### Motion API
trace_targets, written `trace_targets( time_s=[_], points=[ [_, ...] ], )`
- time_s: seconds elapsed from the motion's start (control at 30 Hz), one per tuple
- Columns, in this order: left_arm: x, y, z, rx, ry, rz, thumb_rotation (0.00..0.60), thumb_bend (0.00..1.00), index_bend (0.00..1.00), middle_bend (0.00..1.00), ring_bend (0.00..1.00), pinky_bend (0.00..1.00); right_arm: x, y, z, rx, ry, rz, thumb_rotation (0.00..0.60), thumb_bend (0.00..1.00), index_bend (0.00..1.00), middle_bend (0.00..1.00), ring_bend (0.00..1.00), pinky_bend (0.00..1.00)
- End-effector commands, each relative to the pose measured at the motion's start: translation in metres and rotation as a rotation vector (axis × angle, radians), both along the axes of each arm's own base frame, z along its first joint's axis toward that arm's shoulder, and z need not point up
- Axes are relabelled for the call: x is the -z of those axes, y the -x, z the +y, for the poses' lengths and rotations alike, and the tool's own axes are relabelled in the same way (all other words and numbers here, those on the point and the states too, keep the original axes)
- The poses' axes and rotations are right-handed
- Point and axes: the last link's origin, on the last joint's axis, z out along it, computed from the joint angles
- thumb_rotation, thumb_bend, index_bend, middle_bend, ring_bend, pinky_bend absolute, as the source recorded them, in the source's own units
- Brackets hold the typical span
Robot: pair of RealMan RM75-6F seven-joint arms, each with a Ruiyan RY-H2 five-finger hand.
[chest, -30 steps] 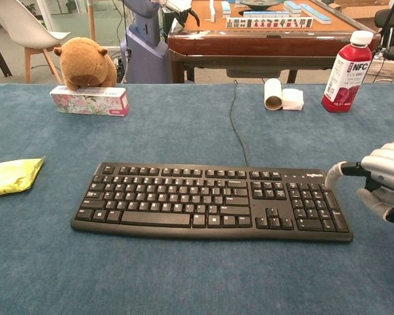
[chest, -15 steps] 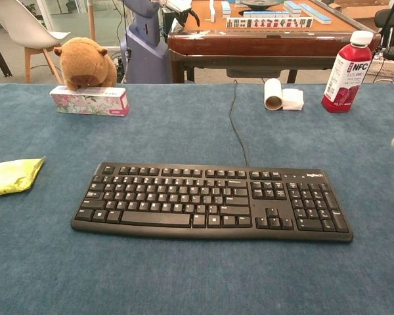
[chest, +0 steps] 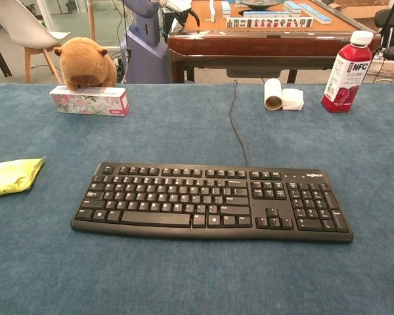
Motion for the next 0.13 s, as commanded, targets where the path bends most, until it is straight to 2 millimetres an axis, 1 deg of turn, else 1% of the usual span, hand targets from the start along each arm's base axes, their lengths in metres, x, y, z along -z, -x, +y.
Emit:
trace_targets(
  time_s=[0.03, 0.13],
  points=[
    [0.0018, 0.0005, 0.0002, -0.006, 0.011, 0.006, 0.6, 0.17, 0.33, 0.28, 0.26, 0.38, -0.0056, 0.0006, -0.001, 0.001, 0.008, -0.017, 0.6, 0.54, 0.34, 0.4, 0.3, 0.4],
    [0.003, 0.0004, -0.0004, -0.007, 0.012, 0.011, 0.6, 0.17, 0.33, 0.28, 0.26, 0.38, -0.0059, 0.0014, -0.0023, 0.006, -0.001, -0.019, 0.6, 0.54, 0.34, 0.4, 0.3, 0.4]
  ],
)
